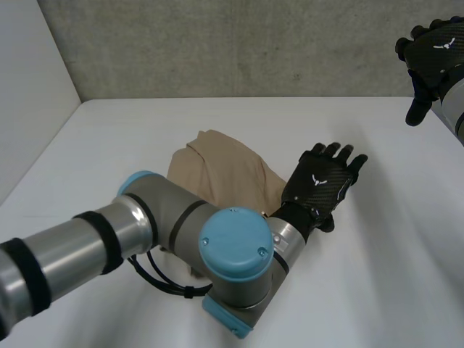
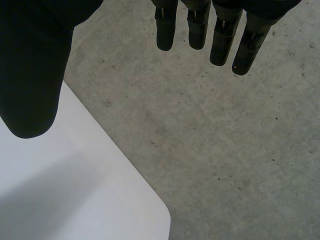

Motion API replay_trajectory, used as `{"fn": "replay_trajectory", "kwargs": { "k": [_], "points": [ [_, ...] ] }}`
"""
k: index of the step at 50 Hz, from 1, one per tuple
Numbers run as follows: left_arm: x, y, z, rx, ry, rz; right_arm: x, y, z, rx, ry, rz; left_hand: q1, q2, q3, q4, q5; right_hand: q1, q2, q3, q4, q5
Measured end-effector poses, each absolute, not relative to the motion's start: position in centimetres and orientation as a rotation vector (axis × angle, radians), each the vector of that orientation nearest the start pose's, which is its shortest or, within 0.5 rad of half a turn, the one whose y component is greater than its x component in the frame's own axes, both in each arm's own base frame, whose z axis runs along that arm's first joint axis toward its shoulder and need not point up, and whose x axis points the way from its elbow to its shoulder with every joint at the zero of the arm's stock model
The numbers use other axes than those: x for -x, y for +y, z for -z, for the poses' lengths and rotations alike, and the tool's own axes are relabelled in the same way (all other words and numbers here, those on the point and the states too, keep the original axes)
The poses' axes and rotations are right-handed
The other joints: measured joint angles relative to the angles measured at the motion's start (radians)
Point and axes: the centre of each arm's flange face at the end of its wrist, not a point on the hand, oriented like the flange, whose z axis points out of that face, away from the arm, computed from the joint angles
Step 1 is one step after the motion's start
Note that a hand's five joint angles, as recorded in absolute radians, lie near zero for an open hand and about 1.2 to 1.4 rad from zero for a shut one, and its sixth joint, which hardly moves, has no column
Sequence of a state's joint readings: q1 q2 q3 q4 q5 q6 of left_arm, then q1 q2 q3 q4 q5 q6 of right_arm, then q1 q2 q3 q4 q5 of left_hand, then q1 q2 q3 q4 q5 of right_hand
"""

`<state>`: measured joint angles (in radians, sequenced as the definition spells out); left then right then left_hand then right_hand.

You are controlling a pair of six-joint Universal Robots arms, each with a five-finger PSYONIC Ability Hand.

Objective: Fold the shorts.

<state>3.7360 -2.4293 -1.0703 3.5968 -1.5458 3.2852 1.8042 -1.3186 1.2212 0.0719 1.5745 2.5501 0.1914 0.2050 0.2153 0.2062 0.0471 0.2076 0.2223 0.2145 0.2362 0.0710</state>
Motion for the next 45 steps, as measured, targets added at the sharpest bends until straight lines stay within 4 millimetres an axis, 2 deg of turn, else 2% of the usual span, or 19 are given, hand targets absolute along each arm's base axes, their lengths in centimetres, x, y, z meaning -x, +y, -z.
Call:
{"fn": "replay_trajectory", "kwargs": {
  "k": [10,11,12,15,18,19,22,23,27,30,32,35,38,39,40,42,44,45],
  "points": [
    [44.6,-15.0,-23.3,0.928,-1.415,-1.881,-21.4,-32.6,-32.4,0.955,2.193,2.401,0.0,0.0,0.0,0.0,0.0,0.0,0.0,0.0,0.0,0.0],
    [43.6,-15.4,-25.0,0.904,-1.408,-1.911,-21.5,-32.5,-32.3,0.949,2.194,2.397,0.0,0.0,0.0,0.0,0.0,0.0,0.0,0.0,0.0,0.0],
    [43.0,-15.6,-25.8,0.894,-1.408,-1.924,-21.5,-32.5,-32.3,0.946,2.194,2.393,0.0,0.0,0.0,0.0,0.0,0.0,0.0,0.0,0.0,0.0],
    [40.2,-17.6,-28.2,0.842,-1.451,-1.991,-21.8,-32.2,-31.9,0.916,2.194,2.357,0.0,0.0,0.0,0.0,0.0,0.0,0.0,0.0,0.0,0.0],
    [37.9,-19.7,-29.0,0.808,-1.522,-2.031,-22.3,-31.8,-31.4,0.89,2.192,2.314,0.0,0.0,0.0,0.0,0.0,0.0,0.0,0.0,0.0,0.0],
    [36.0,-21.5,-29.2,0.781,-1.596,-2.058,-22.9,-31.3,-30.7,0.864,2.189,2.253,0.0,0.0,0.0,0.0,0.0,0.0,0.0,0.0,0.0,0.0],
    [33.8,-23.5,-28.9,0.753,-1.697,-2.071,-23.5,-30.8,-29.8,0.845,2.19,2.188,0.0,0.0,0.0,0.0,0.0,0.0,0.0,0.0,0.0,0.0],
    [32.1,-25.0,-28.3,0.731,-1.785,-2.07,-24.3,-30.2,-28.3,0.825,2.198,2.095,0.0,0.0,0.0,0.0,0.0,0.0,0.0,0.0,0.0,0.0],
    [28.9,-27.4,-26.4,0.684,-1.964,-2.042,-25.4,-29.5,-25.3,0.793,2.232,1.926,0.0,0.0,0.0,0.0,0.0,0.0,0.001,0.0,0.0,0.0],
    [27.4,-28.3,-25.1,0.657,-2.05,-2.019,-26.3,-29.0,-22.8,0.772,2.258,1.8,0.0,0.0,0.0,0.0,0.0,0.0,0.001,0.0,0.0,0.0],
    [26.2,-28.9,-24.0,0.633,-2.112,-2.002,-27.2,-28.7,-20.4,0.764,2.279,1.698,0.0,0.0,0.0,0.0,0.0,0.0,0.001,0.0,0.0,0.0],
    [25.4,-29.2,-23.1,0.616,-2.145,-1.996,-27.8,-28.6,-18.5,0.766,2.291,1.633,0.0,0.0,0.0,0.0,0.0,0.0,0.001,0.0,0.0,0.0],
    [24.8,-29.5,-22.2,0.599,-2.164,-2.0,-28.8,-28.8,-15.5,0.779,2.296,1.579,0.0,0.0,0.0,0.0,0.0,0.013,0.01,0.02,0.008,0.008],
    [24.7,-29.5,-22.0,0.595,-2.165,-2.003,-29.0,-28.9,-14.9,0.782,2.293,1.579,0.0,0.0,0.0,0.0,0.0,0.107,0.105,0.116,0.102,0.101],
    [24.6,-29.5,-21.9,0.593,-2.165,-2.006,-29.1,-29.0,-14.6,0.783,2.289,1.583,0.0,0.0,0.0,0.0,0.0,0.107,0.105,0.116,0.102,0.101],
    [24.5,-29.6,-21.7,0.589,-2.163,-2.012,-29.5,-29.5,-13.7,0.785,2.268,1.61,0.0,0.0,0.0,0.0,0.0,0.524,0.59,0.563,0.548,0.522],
    [24.4,-29.6,-21.5,0.586,-2.16,-2.017,-29.8,-30.1,-13.4,0.778,2.24,1.658,0.0,0.0,0.0,0.0,0.0,0.682,0.827,0.82,0.803,0.771],
    [24.4,-29.6,-21.4,0.585,-2.16,-2.018,-29.9,-30.3,-13.4,0.775,2.234,1.67,0.0,0.0,0.0,0.0,0.0,0.682,0.827,0.82,0.803,0.771]
  ]
}}
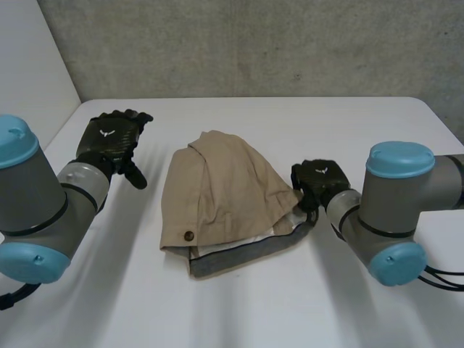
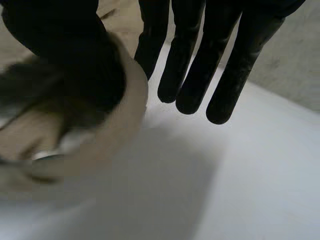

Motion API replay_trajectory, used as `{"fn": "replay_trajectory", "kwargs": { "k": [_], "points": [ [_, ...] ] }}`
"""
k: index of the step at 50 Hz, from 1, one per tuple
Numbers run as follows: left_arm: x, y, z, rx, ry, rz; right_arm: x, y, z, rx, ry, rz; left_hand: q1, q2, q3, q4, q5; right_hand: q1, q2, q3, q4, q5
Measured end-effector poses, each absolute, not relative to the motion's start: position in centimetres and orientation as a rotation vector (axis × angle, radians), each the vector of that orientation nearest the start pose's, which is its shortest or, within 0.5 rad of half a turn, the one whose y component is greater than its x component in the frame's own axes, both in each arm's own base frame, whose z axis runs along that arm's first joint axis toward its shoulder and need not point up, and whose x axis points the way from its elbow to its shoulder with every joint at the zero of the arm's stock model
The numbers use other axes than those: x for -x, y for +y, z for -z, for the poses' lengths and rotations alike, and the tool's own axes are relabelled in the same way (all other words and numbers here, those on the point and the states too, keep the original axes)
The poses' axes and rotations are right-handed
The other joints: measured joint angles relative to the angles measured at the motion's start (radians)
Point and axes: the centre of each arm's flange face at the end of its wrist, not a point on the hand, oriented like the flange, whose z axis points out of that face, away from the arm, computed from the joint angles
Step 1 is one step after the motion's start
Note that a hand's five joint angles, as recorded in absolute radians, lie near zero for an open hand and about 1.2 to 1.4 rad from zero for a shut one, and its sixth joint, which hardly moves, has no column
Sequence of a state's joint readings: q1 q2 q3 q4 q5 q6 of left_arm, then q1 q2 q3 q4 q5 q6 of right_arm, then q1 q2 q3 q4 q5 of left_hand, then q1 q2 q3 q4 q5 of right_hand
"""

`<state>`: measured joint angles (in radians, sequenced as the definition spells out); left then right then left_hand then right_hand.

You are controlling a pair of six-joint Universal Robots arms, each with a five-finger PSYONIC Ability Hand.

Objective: Fold the shorts.

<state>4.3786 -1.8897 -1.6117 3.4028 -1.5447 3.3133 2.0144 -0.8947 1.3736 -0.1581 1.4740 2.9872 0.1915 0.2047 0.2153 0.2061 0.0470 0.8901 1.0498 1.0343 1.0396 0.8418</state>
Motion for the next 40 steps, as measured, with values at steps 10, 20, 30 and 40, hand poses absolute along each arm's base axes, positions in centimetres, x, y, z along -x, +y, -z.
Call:
{"fn": "replay_trajectory", "kwargs": {
  "k": [10,20,30,40],
  "points": [
    [24.4,-29.0,-20.6,-0.647,2.362,2.169,-28.3,-37.5,-17.2,0.613,2.13,2.183,0.0,0.0,0.0,0.0,0.0,0.075,0.129,0.142,0.148,0.14],
    [24.9,-28.3,-20.0,-0.679,2.376,2.16,-23.4,-42.3,-17.5,0.692,2.333,2.362,0.0,0.0,0.0,0.0,0.0,-0.687,-0.832,-0.822,-0.807,-0.772],
    [25.8,-28.7,-18.8,-0.708,2.378,2.165,-22.5,-35.9,-21.4,0.763,2.375,2.23,0.0,0.0,0.0,0.0,0.0,-0.687,-0.832,-0.822,-0.807,-0.772],
    [28.9,-28.8,-17.8,-0.809,2.391,2.197,-23.6,-28.5,-21.7,0.782,2.304,1.984,0.035,0.027,0.01,0.021,0.005,-0.573,-0.683,-0.664,-0.672,-0.654]
  ]
}}
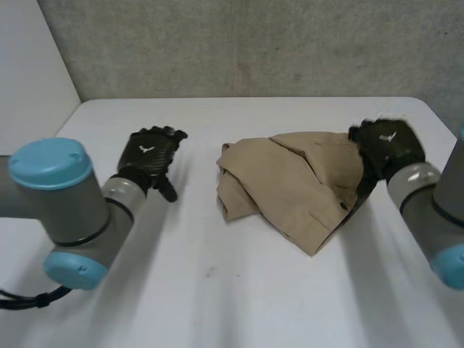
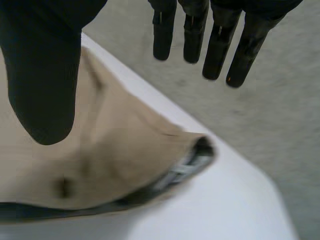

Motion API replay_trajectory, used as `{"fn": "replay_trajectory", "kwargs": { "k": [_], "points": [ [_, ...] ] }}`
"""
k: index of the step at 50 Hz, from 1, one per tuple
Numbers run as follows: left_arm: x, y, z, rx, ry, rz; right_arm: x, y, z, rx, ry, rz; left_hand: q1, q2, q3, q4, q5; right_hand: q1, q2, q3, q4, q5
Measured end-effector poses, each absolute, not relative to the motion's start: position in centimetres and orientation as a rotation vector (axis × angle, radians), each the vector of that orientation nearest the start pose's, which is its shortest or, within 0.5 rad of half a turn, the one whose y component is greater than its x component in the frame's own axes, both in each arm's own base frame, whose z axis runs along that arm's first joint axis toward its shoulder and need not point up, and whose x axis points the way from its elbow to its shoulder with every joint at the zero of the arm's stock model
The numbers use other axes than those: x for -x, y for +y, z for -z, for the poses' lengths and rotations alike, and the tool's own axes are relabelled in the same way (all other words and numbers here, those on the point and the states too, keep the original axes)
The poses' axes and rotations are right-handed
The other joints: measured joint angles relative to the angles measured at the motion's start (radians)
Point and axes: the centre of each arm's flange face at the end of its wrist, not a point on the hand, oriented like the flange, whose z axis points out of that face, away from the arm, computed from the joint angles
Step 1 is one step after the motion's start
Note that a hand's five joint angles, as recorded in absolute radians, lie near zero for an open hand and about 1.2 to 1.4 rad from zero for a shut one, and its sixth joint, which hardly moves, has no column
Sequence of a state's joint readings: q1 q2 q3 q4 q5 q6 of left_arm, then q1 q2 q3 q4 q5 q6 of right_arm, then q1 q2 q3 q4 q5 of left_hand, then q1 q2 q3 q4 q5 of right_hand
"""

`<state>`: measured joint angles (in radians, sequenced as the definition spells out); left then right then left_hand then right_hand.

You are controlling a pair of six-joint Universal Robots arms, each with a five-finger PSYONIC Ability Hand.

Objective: Fold the shorts.

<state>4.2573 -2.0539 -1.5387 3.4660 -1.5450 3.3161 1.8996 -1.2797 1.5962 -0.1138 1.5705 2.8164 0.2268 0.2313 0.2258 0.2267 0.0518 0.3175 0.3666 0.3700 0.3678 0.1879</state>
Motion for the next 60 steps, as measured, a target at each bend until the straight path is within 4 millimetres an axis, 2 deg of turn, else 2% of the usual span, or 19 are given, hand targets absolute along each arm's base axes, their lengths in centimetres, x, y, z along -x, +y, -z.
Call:
{"fn": "replay_trajectory", "kwargs": {
  "k": [4,11,18,23,34,39,44,55,60],
  "points": [
    [31.0,-28.7,-17.2,-0.867,2.407,2.207,-24.1,-26.0,-20.6,0.713,2.319,1.796,0.05,0.041,0.043,0.048,0.05,0.066,0.075,0.078,0.084,0.068],
    [34.0,-28.4,-16.0,-0.929,2.49,2.192,-25.3,-23.1,-18.5,0.65,2.325,1.555,0.1,0.095,0.099,0.102,0.104,0.08,0.093,0.097,0.103,0.091],
    [35.8,-29.1,-15.2,-0.895,2.574,2.199,-26.5,-21.8,-15.6,0.672,2.323,1.457,0.135,0.134,0.14,0.14,0.144,0.08,0.093,0.097,0.103,0.091],
    [36.5,-30.0,-15.0,-0.875,2.571,2.23,-27.0,-21.8,-14.1,0.695,2.324,1.462,0.139,0.145,0.151,0.147,0.154,0.08,0.093,0.097,0.103,0.092],
    [37.1,-31.9,-14.2,-0.862,2.536,2.269,-27.2,-23.0,-12.2,0.793,2.373,1.654,0.166,0.168,0.175,0.178,0.183,0.083,0.096,0.103,0.106,0.101],
    [37.1,-32.3,-14.1,-0.853,2.53,2.275,-27.1,-23.5,-11.4,0.868,2.395,1.711,0.166,0.168,0.175,0.178,0.184,0.209,0.254,0.248,0.245,0.223],
    [36.9,-32.4,-14.1,-0.845,2.529,2.275,-27.1,-24.1,-11.2,0.878,2.384,1.755,0.166,0.168,0.175,0.178,0.184,0.306,0.355,0.356,0.364,0.336],
    [36.8,-32.4,-14.3,-0.837,2.526,2.275,-27.3,-25.0,-12.1,0.844,2.345,1.825,0.166,0.168,0.175,0.178,0.184,0.348,0.409,0.405,0.408,0.37],
    [36.8,-32.4,-14.2,-0.837,2.528,2.272,-27.4,-25.3,-11.9,0.864,2.344,1.826,0.166,0.169,0.175,0.178,0.184,0.545,0.639,0.633,0.639,0.596]
  ]
}}
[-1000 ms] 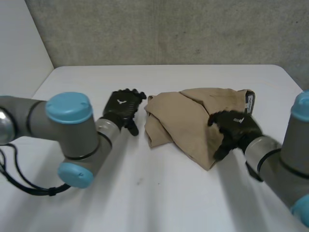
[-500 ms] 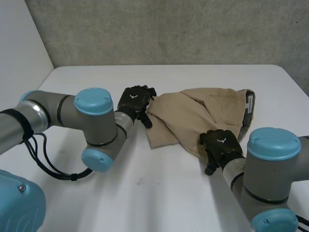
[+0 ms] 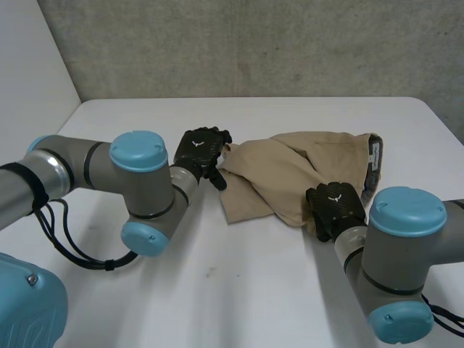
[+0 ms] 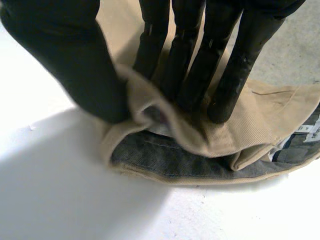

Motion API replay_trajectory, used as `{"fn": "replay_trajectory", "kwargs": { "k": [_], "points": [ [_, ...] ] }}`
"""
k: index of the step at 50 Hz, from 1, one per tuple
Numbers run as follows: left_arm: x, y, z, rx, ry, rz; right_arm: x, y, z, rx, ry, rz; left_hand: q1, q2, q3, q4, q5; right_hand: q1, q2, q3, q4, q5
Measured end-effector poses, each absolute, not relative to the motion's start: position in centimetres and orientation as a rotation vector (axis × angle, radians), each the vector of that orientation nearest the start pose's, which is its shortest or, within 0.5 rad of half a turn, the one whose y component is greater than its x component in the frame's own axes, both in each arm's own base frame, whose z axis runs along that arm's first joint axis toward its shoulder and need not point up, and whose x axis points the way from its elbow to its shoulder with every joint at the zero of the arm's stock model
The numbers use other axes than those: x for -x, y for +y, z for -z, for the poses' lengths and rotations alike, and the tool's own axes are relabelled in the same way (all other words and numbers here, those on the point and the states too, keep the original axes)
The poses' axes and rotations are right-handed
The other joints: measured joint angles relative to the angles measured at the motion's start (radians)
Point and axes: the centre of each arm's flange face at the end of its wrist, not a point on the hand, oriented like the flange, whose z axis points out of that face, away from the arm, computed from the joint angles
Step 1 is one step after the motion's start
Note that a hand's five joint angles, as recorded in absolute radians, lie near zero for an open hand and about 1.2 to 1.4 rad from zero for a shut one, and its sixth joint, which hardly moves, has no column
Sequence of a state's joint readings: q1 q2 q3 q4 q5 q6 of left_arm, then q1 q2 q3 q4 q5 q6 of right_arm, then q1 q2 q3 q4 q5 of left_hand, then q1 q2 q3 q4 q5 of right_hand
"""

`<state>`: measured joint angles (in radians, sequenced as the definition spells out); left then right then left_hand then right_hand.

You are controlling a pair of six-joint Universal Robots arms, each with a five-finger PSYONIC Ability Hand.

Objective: Fold the shorts.

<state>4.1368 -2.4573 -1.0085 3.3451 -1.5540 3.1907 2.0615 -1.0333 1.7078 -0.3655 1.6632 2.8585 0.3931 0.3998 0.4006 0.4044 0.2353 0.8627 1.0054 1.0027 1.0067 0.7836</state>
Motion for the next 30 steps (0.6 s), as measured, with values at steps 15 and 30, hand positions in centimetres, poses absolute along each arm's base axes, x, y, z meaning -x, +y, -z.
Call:
{"fn": "replay_trajectory", "kwargs": {
  "k": [15,30],
  "points": [
    [36.9,-32.4,-14.1,-0.838,2.536,2.274,-26.4,-26.2,-17.6,0.847,2.258,1.924,0.007,0.011,0.01,0.008,0.007,0.075,0.172,0.174,0.181,0.2],
    [37.5,-33.4,-12.9,-0.727,2.631,2.31,-26.4,-21.0,-29.0,0.822,1.95,1.922,0.321,0.297,0.295,0.293,0.274,0.075,0.172,0.174,0.181,0.2]
  ]
}}
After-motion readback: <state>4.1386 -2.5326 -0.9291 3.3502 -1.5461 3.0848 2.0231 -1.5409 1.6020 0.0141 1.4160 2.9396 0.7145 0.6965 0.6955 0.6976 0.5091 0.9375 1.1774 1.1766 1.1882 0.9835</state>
